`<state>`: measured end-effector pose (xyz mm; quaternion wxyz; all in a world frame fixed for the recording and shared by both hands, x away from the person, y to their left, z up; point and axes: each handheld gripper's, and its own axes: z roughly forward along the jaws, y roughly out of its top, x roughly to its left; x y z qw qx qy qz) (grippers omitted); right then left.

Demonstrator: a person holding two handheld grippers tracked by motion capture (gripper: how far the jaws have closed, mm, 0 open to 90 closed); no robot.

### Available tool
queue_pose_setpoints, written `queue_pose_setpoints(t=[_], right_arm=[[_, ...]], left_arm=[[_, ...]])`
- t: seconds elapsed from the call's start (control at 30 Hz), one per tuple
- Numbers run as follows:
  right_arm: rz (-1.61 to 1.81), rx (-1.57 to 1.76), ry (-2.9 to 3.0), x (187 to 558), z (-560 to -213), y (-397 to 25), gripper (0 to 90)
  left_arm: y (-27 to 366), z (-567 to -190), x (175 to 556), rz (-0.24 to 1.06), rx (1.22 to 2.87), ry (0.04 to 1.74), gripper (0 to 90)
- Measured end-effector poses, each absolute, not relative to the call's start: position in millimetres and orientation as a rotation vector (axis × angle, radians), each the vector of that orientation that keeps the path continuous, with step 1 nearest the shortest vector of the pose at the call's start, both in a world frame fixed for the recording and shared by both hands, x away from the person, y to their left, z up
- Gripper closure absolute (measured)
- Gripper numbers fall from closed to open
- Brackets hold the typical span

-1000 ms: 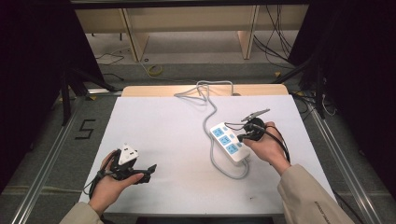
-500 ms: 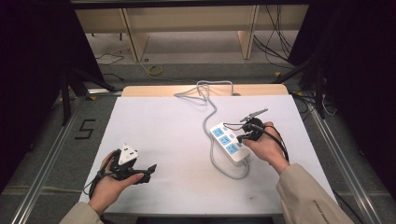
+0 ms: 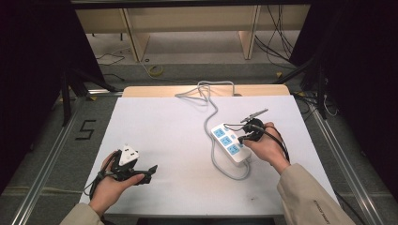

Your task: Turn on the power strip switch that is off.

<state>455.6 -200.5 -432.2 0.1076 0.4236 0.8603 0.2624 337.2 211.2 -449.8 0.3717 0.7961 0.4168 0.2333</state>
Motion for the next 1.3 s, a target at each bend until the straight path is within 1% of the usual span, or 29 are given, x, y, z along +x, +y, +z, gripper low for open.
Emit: queue_pose_setpoints(t=[1.3], right_arm=[[0.711, 1.232, 2.565, 458.3, -436.6, -196.7, 90.0]], left_arm=[[210.7, -449.6, 337.1, 0.596, 2.038, 1.068, 11.6]])
